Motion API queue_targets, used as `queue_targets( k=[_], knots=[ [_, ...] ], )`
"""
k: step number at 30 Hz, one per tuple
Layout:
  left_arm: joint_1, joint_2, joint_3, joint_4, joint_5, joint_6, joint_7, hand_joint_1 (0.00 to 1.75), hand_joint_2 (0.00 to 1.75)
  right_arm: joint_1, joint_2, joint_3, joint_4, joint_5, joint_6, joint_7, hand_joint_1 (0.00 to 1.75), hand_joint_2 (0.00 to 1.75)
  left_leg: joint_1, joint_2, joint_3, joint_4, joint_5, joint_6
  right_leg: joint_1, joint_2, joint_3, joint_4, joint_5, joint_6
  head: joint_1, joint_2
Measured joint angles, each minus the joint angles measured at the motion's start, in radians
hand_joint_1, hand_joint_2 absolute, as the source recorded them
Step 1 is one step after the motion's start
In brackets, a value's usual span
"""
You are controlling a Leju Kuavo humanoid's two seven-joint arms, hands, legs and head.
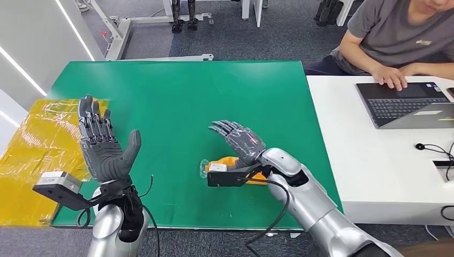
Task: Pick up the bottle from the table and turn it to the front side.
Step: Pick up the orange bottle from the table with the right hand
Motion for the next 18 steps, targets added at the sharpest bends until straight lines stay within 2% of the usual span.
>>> queue_targets(
  k=[8,18],
  knots=[
    [-0.014,0.006,0.0,0.018,0.012,0.01,0.0,0.0,1.75,-0.103,-0.03,0.093,0.143,0.003,0.153,0.004,0.0,1.75,0.0,0.0,0.0,0.0,0.0,0.0,0.0,0.0,0.0,0.0,0.0,0.0,0.0,0.0],
    [-0.015,0.011,0.0,0.032,0.015,0.014,0.0,0.0,1.75,-0.145,-0.042,0.143,0.206,0.002,0.169,0.004,0.0,1.75,0.0,0.0,0.0,0.0,0.0,0.0,0.0,0.001,0.0,0.0,0.0,0.0,0.0,0.0]
  ],
)
